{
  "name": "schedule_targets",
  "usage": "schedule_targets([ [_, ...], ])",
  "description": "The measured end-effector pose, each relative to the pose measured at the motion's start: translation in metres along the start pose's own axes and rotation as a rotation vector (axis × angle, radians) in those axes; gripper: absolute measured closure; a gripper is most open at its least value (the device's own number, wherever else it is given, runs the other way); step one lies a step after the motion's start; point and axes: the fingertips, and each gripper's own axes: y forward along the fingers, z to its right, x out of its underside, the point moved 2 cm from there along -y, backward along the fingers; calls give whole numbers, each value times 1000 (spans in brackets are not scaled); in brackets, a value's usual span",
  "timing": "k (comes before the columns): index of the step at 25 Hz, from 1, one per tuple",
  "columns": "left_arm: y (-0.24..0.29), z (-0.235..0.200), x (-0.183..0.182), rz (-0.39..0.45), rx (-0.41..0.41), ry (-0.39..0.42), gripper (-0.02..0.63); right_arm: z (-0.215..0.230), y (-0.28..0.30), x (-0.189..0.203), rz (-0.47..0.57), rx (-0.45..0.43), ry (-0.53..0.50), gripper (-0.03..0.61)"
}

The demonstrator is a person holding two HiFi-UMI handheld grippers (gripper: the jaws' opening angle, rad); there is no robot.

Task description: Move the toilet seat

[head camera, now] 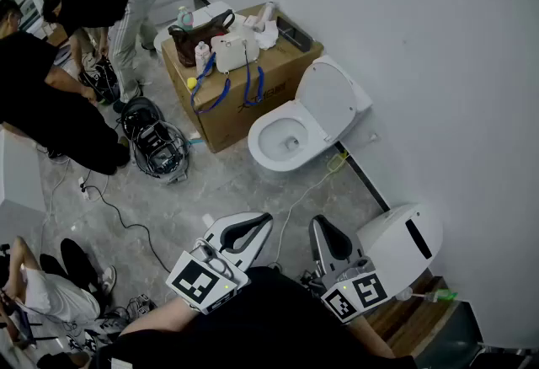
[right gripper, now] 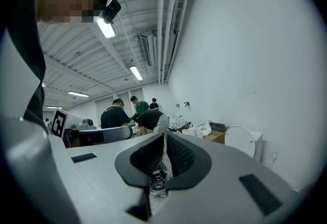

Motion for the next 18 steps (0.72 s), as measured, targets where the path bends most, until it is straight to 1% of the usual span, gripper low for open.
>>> schedule_targets([
  [3, 3, 2, 0, -3, -2, 1, 594, 2, -1, 0, -1, -4, 1, 535],
  [6, 8, 9, 5, -30, -3, 5, 594, 8, -8, -2, 0, -10, 1, 534],
  [9, 16, 16, 3, -6, -6, 4, 594, 15, -14, -4, 3, -17, -1, 534],
  [13, 29, 26, 12, -34, -12, 1, 594, 32, -25, -8, 20, -19, 13, 535],
  [15, 37, 32, 15, -25, -21, -9, 594, 44, -33, -10, 30, -12, 29, 534],
  [18, 44, 43, 29, -75, -36, -22, 594, 63, -44, -7, 20, -1, 56, 534],
])
